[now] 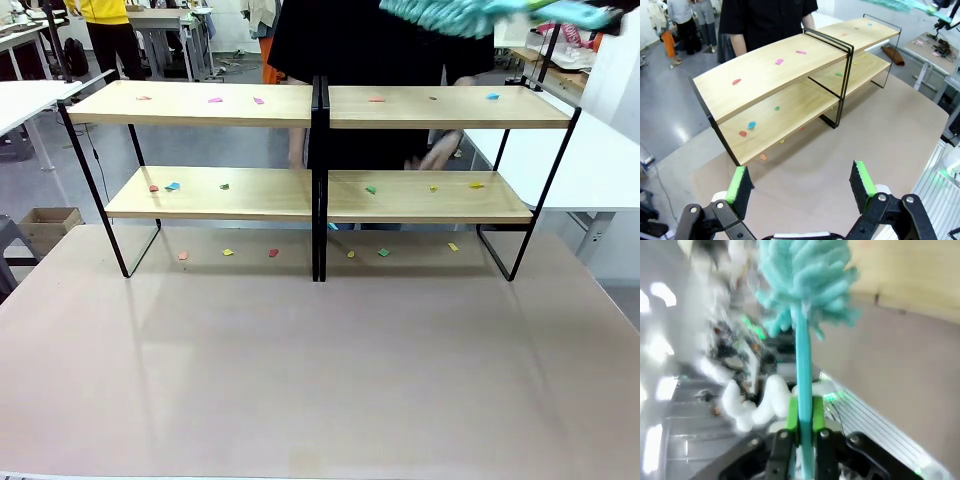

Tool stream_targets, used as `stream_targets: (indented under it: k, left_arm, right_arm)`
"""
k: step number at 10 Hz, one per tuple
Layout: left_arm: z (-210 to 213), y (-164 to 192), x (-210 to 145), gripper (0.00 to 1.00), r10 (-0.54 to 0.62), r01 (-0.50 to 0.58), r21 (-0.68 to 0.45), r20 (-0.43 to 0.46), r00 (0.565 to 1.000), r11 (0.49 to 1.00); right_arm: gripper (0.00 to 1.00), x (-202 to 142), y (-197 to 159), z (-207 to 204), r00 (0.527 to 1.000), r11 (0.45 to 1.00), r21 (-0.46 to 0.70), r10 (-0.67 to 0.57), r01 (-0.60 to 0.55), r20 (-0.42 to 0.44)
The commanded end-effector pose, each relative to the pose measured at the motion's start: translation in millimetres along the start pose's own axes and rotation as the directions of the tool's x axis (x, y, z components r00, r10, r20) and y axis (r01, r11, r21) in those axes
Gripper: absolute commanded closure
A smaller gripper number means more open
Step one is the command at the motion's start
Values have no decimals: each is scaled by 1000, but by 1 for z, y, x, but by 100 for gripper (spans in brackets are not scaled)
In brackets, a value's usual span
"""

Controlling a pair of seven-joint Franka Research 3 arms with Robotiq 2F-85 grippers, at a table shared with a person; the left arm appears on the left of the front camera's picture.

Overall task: Clean the shelves.
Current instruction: Pick up the Duster when the human hands it over.

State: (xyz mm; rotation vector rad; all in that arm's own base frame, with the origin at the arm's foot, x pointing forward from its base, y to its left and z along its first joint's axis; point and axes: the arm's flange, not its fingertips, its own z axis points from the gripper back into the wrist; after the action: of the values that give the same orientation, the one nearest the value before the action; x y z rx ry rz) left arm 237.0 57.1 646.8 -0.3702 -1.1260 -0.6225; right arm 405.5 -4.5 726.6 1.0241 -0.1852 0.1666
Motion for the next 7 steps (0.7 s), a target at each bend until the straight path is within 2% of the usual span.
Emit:
stream_targets:
  k: [1, 2, 5, 7]
  left_arm:
    - [-1, 0, 0, 0, 1, 0, -8, 5, 1000, 1000]
    - [-1, 0, 0, 0, 1, 0, -8, 5, 1000, 1000]
    - [-1, 0, 0, 0, 1, 0, -8, 5, 1000, 1000]
    - [-1, 0, 0, 0, 1, 0, -8, 5, 1000, 1000]
  right_arm:
    - [100, -38, 10, 72, 959, 982, -3, 182, -187, -216]
    - [100, -61, 4, 96, 953, 980, -31, 183, -196, -243]
    - [100, -106, -30, 147, 970, 981, -74, 164, -180, -180]
    - [100, -137, -64, 189, 988, 987, -124, 91, -106, -123]
